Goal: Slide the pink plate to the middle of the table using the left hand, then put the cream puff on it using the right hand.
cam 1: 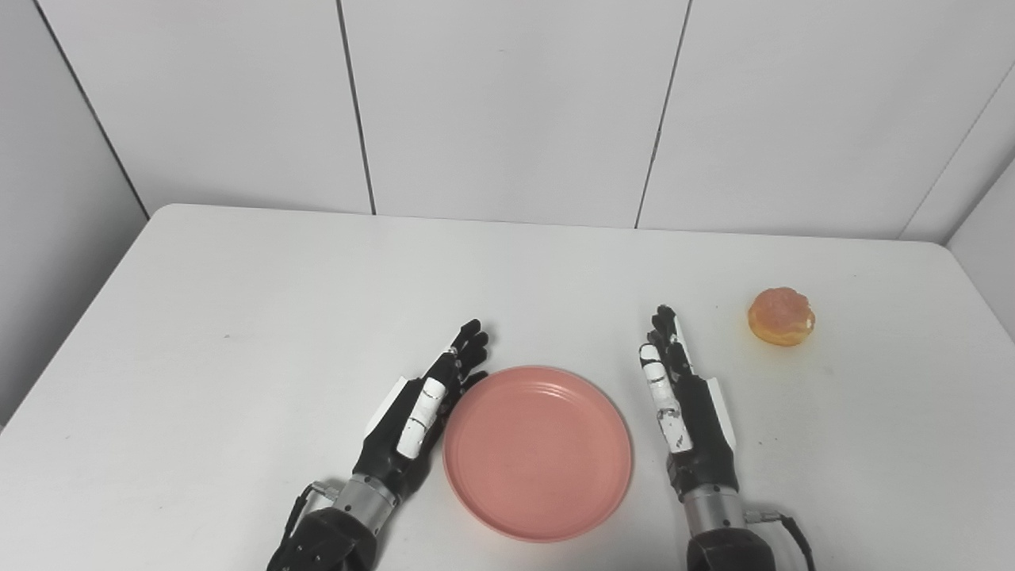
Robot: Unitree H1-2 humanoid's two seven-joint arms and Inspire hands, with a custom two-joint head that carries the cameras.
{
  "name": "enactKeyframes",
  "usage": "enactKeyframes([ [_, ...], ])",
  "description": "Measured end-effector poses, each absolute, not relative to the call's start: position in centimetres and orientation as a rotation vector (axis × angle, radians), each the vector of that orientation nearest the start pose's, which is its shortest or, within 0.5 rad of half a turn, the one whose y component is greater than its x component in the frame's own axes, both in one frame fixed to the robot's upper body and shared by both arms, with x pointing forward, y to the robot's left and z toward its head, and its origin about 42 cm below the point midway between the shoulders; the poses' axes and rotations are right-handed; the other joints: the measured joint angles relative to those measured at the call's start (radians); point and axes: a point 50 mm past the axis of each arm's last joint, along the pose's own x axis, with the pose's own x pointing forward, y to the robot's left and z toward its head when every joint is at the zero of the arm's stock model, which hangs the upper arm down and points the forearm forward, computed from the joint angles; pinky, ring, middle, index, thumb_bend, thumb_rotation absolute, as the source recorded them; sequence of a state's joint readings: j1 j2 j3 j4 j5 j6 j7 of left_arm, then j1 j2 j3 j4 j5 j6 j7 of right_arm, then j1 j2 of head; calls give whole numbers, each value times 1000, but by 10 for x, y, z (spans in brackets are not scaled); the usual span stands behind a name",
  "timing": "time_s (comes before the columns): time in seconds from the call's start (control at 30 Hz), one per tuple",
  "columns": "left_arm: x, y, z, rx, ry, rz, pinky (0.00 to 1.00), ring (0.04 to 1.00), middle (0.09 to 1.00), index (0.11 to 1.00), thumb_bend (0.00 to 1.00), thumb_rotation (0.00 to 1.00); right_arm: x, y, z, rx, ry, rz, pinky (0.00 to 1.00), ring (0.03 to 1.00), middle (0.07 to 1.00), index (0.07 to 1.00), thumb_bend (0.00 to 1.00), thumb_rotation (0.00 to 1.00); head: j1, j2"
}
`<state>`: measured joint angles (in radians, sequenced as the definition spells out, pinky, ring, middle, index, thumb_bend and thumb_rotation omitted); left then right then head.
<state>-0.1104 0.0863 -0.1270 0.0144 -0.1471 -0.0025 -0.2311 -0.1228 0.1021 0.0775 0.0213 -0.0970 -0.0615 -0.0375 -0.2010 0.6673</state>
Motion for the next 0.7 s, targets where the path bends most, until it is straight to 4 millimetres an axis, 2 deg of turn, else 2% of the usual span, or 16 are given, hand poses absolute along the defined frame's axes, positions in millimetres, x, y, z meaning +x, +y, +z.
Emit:
enactKeyframes([
  [0.1, 314, 182, 122, -45, -103, -363, 1000, 1000, 1000, 1000, 749, 1000, 320, -146, 133, 9, -157, 64, 1000, 992, 983, 982, 528, 859, 0, 0],
  [0.27, 313, 181, 122, -39, -118, -331, 1000, 1000, 1000, 1000, 728, 1000, 322, -150, 135, 20, -157, 22, 1000, 980, 967, 963, 614, 807, 0, 0],
  [0.4, 313, 182, 122, -18, -136, -303, 1000, 1000, 1000, 1000, 708, 1000, 328, -156, 139, 9, -170, -4, 998, 990, 984, 997, 612, 886, -20, 0],
  [0.7, 316, 181, 121, -11, -173, -255, 1000, 1000, 1000, 1000, 726, 1000, 346, -186, 151, -199, -234, -47, 978, 989, 984, 990, 613, 923, -29, -5],
])
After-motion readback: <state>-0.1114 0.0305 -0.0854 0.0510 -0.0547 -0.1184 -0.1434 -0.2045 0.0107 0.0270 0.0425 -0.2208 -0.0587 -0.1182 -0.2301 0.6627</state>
